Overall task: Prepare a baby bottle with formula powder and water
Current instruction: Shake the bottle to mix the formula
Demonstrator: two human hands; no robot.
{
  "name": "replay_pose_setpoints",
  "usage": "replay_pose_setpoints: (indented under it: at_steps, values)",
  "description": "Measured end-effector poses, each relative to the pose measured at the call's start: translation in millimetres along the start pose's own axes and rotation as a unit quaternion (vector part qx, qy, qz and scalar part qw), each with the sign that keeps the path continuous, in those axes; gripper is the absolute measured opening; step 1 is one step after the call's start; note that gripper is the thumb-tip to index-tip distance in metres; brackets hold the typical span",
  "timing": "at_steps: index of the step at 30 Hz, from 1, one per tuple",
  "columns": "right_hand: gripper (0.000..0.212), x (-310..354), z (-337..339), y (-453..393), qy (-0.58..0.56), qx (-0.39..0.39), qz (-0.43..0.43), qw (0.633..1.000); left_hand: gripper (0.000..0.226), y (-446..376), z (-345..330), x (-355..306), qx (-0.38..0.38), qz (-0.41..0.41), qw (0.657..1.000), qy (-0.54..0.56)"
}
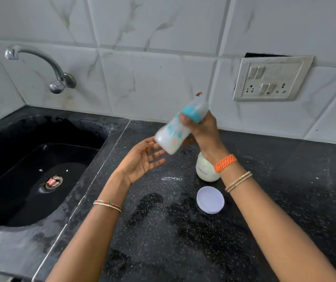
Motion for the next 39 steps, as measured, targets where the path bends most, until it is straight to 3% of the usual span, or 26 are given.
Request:
replay_pose_setpoints:
  at_steps: [1, 2, 4, 5, 6, 8, 9, 10, 12, 13, 14, 15, 19, 20, 22, 23, 24, 27, 28, 30, 31, 32, 35, 36, 38, 39]
  values:
    - [0.032, -7, 5, -7, -0.010, -0.023, 0.000, 1.000, 0.025, 1, 0, -2, -0.003, -0.002, 1.000, -0.002]
    - [0.030, -5, 9, -8, 0.067, -0.044, 0.033, 0.996, 0.026, 2, 1, -3, -0.005, -0.007, 1.000, -0.004]
    - [0.038, -6, 24, -13, 0.013, -0.146, 0.071, 0.987, 0.029, 3, 5, -3, -0.010, -0.019, 1.000, 0.004]
    - [0.049, -8, 24, -11, -0.017, -0.119, 0.056, 0.991, 0.029, 4, 6, -2, -0.011, -0.018, 1.000, 0.006]
    - [0.057, -12, 22, -2, 0.049, -0.023, 0.040, 0.998, 0.029, 5, 6, 0, -0.009, -0.011, 1.000, 0.000]
    - [0.048, -13, 12, 10, 0.075, 0.072, -0.002, 0.995, 0.033, 4, 3, 2, 0.001, 0.004, 1.000, -0.012]
    - [0.039, -18, 15, 4, 0.054, 0.053, -0.007, 0.997, 0.035, 6, -1, 1, 0.009, 0.006, 1.000, -0.021]
    - [0.031, -16, 18, 0, 0.125, 0.026, 0.043, 0.991, 0.037, 7, -4, 0, 0.016, 0.006, 0.999, -0.028]
    - [0.027, -9, 25, -8, 0.035, -0.071, 0.075, 0.994, 0.041, 8, -12, -1, 0.023, 0.006, 1.000, -0.020]
    - [0.030, -7, 21, -9, 0.001, -0.054, 0.052, 0.997, 0.043, 8, -15, -1, 0.024, 0.009, 1.000, -0.016]
    - [0.034, -4, 16, -4, 0.084, 0.010, 0.052, 0.995, 0.045, 7, -18, -2, 0.026, 0.015, 0.999, -0.017]
    - [0.040, -8, 15, -3, 0.076, 0.029, 0.038, 0.996, 0.046, 6, -20, -3, 0.026, 0.020, 0.999, -0.018]
    - [0.032, -7, 26, -11, 0.023, -0.113, 0.088, 0.989, 0.046, 5, -16, -7, 0.012, 0.005, 1.000, -0.002]
    - [0.030, -1, 27, -12, 0.041, -0.099, 0.095, 0.990, 0.046, 5, -16, -7, 0.014, 0.003, 1.000, 0.003]
    - [0.036, 1, 19, -7, 0.156, 0.061, 0.064, 0.984, 0.046, 3, -17, -5, 0.020, 0.015, 1.000, 0.001]
    - [0.039, -3, 18, -5, 0.159, 0.085, 0.063, 0.982, 0.046, 3, -18, -4, 0.017, 0.020, 1.000, -0.001]
    - [0.039, -3, 23, -11, 0.148, 0.061, 0.068, 0.985, 0.046, 3, -17, -3, 0.012, 0.021, 1.000, -0.004]
    - [0.025, 1, 34, -17, 0.031, -0.128, 0.056, 0.990, 0.045, 3, -15, 0, 0.009, 0.018, 1.000, 0.001]
    - [0.025, 5, 31, -17, 0.047, -0.111, 0.041, 0.992, 0.044, 3, -15, 1, 0.011, 0.021, 1.000, 0.000]
    - [0.032, 2, 20, -13, 0.157, 0.083, -0.017, 0.984, 0.044, 2, -16, 2, 0.016, 0.031, 0.999, -0.001]
    - [0.032, -1, 18, -10, 0.200, 0.129, -0.020, 0.971, 0.044, 1, -16, 1, 0.016, 0.032, 0.999, 0.005]
    - [0.030, -3, 19, -13, 0.214, 0.124, -0.015, 0.969, 0.044, 1, -15, 0, 0.013, 0.028, 0.999, 0.010]
    - [0.034, -2, 25, -21, 0.144, -0.071, 0.040, 0.986, 0.042, 3, -15, -2, 0.011, 0.011, 1.000, 0.025]
    - [0.032, 0, 21, -22, 0.155, -0.059, 0.042, 0.985, 0.041, 4, -16, -2, 0.012, 0.010, 1.000, 0.022]
    - [0.018, -8, 13, -19, 0.217, 0.086, 0.000, 0.972, 0.041, 3, -18, -1, 0.009, 0.015, 1.000, 0.005]
    - [0.015, -11, 16, -18, 0.225, 0.084, -0.004, 0.971, 0.040, 3, -18, -3, 0.005, 0.014, 1.000, -0.002]
Point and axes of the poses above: each hand's wrist, its own y-axis away from the middle knuckle, its own z-axis out of the back of the hand, x = y × z, the point moved 3 cm from there along -y, towards the middle knuckle, and after that the axes turned 14 degrees about z, right-handed, at the moved point
